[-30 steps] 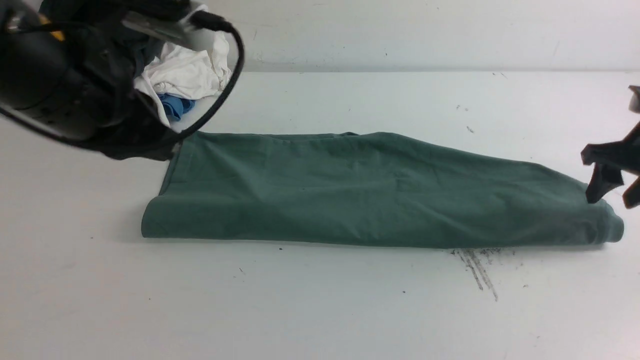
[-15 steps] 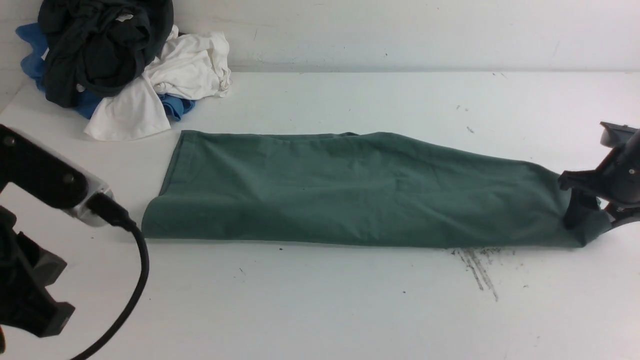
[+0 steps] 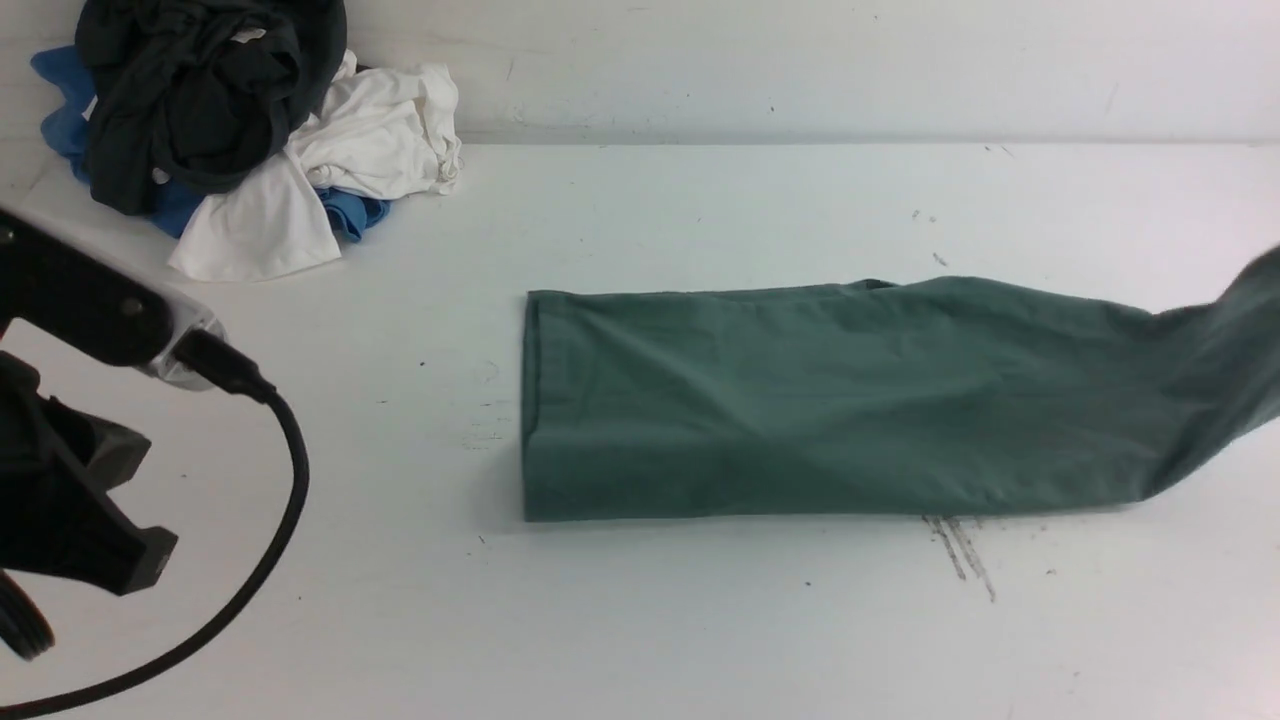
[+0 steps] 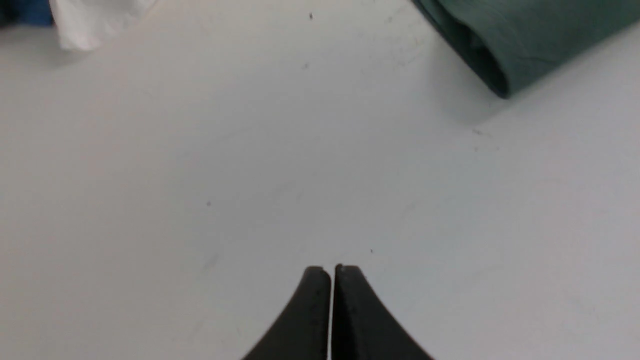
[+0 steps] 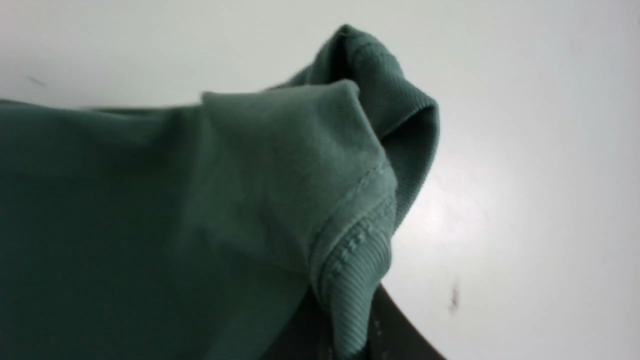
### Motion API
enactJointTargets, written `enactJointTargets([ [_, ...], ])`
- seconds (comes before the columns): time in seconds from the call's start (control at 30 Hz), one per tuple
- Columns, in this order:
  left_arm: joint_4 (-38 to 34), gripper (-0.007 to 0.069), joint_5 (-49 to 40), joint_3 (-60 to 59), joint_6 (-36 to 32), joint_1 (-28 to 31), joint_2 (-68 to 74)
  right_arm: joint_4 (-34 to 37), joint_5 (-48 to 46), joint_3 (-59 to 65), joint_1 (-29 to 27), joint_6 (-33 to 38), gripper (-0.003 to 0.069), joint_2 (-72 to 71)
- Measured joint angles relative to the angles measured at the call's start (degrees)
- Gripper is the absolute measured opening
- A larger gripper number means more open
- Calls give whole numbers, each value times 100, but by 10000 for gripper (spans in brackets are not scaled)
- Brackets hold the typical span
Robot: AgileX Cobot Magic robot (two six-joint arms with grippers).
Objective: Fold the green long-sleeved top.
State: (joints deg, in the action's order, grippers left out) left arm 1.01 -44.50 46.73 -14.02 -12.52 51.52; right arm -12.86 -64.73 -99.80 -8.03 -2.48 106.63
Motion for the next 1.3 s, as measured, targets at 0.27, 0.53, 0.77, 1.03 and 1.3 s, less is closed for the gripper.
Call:
enactJointTargets([
  [0.27,-270,-7,139,0,5,0,0,2387,67,-329,1647,508,10,-325],
  [0.53,-366,-7,67,-83,5,0,0,3626,886,-337,3480,757,10,1100],
  [0.77,-472,-7,110,-344,5,0,0,4141,1662,-504,3935,1082,55,1848],
  [1.03,-611,-7,213,-350,5,0,0,4776,1698,-963,3940,1691,265,1842],
  [1.3,-624,-7,234,-350,5,0,0,4379,1101,-1163,3966,1742,318,1790],
])
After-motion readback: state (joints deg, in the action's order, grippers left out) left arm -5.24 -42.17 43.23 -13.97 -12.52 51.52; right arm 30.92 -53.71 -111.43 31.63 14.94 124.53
